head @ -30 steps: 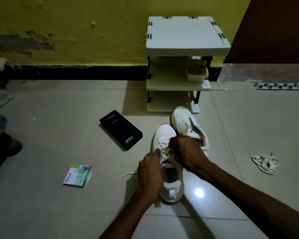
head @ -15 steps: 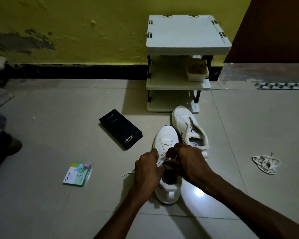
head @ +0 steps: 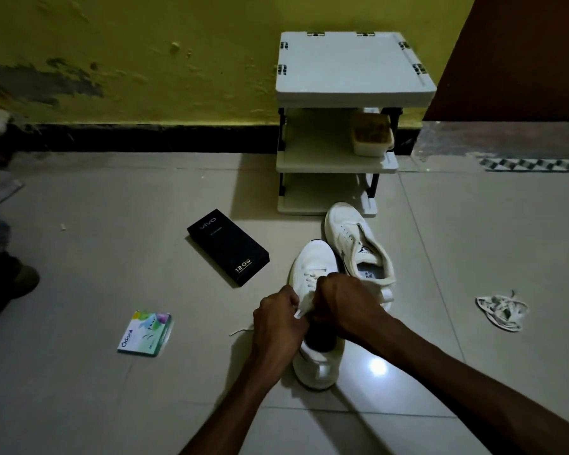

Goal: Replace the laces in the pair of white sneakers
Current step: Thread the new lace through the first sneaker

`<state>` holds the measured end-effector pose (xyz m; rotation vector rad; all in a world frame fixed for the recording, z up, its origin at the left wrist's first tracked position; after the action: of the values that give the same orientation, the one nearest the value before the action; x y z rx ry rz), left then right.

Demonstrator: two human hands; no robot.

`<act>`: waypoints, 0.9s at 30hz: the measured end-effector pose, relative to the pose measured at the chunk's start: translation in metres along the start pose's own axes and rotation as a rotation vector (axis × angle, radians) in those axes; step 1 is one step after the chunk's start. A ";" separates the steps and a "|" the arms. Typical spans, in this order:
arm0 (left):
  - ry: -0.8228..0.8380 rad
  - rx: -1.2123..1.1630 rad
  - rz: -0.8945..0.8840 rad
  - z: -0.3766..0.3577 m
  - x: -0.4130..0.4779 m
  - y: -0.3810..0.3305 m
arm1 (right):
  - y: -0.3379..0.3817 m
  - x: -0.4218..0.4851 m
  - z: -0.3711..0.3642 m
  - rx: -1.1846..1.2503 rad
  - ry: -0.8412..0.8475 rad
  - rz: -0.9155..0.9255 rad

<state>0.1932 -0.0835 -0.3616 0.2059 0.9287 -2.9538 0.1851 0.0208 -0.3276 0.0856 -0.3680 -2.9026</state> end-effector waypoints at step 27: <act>-0.052 0.072 -0.055 -0.002 -0.002 -0.008 | -0.021 0.007 -0.004 0.189 0.005 -0.123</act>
<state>0.1945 -0.0763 -0.3586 0.1066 0.8363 -3.0297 0.1744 0.0378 -0.3374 0.1496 -0.6579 -2.9797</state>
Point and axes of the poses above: each hand's wrist, its own x-axis towards the middle knuckle, its own z-axis out of the back of the hand, y = z × x, the point moved 10 cm from there along x, towards the middle knuckle, and after that the axes turned 7 degrees about -y, right-handed, at the moved point
